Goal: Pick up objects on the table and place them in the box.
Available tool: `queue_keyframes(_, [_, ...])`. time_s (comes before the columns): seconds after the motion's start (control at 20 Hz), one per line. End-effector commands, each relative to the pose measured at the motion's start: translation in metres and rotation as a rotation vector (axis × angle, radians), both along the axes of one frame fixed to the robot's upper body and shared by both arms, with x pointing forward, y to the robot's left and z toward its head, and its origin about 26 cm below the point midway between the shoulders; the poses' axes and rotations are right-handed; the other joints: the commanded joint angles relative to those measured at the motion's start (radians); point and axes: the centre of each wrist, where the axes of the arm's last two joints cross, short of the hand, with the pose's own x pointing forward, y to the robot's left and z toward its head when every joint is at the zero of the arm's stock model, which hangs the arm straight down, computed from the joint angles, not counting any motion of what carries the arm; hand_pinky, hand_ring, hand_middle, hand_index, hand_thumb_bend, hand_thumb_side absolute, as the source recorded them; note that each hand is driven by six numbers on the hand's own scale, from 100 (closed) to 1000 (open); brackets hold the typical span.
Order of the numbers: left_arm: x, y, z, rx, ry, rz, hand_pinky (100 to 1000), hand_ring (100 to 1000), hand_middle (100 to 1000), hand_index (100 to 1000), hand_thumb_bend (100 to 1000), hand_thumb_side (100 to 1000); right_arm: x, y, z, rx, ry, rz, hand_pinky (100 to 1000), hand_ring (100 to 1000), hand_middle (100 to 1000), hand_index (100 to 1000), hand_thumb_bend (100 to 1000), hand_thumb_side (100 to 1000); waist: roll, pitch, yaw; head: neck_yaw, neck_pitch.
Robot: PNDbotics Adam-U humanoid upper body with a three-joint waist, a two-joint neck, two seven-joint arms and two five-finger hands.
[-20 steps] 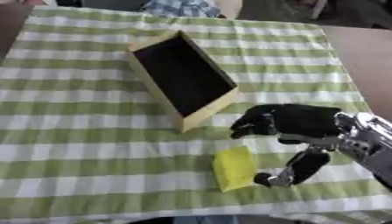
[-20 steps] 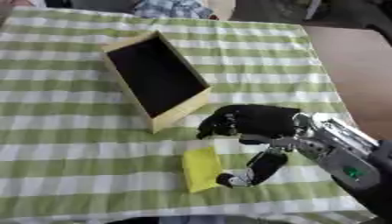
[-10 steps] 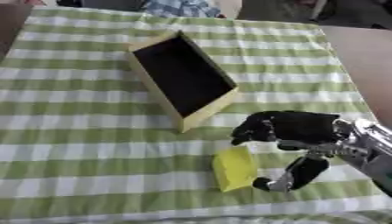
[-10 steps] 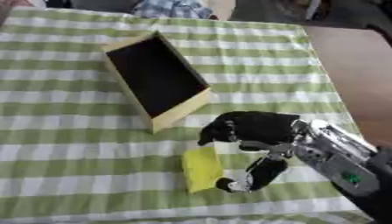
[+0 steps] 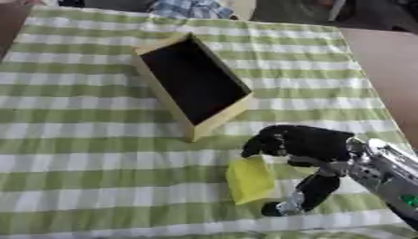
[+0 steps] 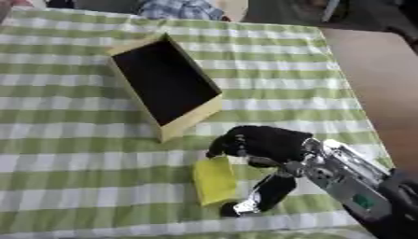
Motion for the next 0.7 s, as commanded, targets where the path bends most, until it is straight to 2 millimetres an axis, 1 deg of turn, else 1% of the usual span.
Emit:
queue_keyframes(0.05, [-0.0002,-0.001,0.0081,0.009,-0.024,-0.006,645,706,645,804,877,1000,0.0009,-0.0007,0.008,-0.017,-0.05,-0.02,934,881,848,930,547,856,0.005,-0.01,0.001,-0.002,0.006])
queue_keyframes(0.35, [0.0004,-0.0016,0.009,0.007,-0.027,-0.008,644,705,642,793,871,1000,0.0004,0.0009,0.0064,-0.017,-0.06,-0.037,924,863,815,921,550,864,0.004,-0.003,0.003,-0.006,0.006])
queue_keyframes(0.4, [0.0005,-0.0018,0.0093,0.007,-0.028,-0.009,644,704,641,792,870,1000,0.0006,0.0007,0.0066,-0.017,-0.06,-0.038,922,860,810,918,541,853,0.004,-0.002,0.004,-0.007,0.006])
queue_keyframes(0.5, [0.0008,-0.0023,0.0095,0.005,-0.029,-0.011,644,704,640,790,867,1000,0.0012,0.0007,0.0075,-0.015,-0.062,-0.043,919,852,799,913,488,804,0.004,0.0,0.004,-0.009,0.006])
queue_keyframes(0.6, [0.0011,-0.0029,0.0097,0.005,-0.028,-0.015,643,703,638,788,865,1000,0.0013,0.0021,0.0073,-0.015,-0.061,-0.044,918,847,789,905,459,785,0.005,0.003,0.006,-0.011,0.006])
queue_keyframes(0.7, [0.0013,-0.0033,0.0098,0.004,-0.028,-0.017,643,703,637,787,864,1000,0.001,0.0037,0.0064,-0.016,-0.05,-0.038,918,846,788,904,455,781,0.006,0.005,0.008,-0.014,0.006])
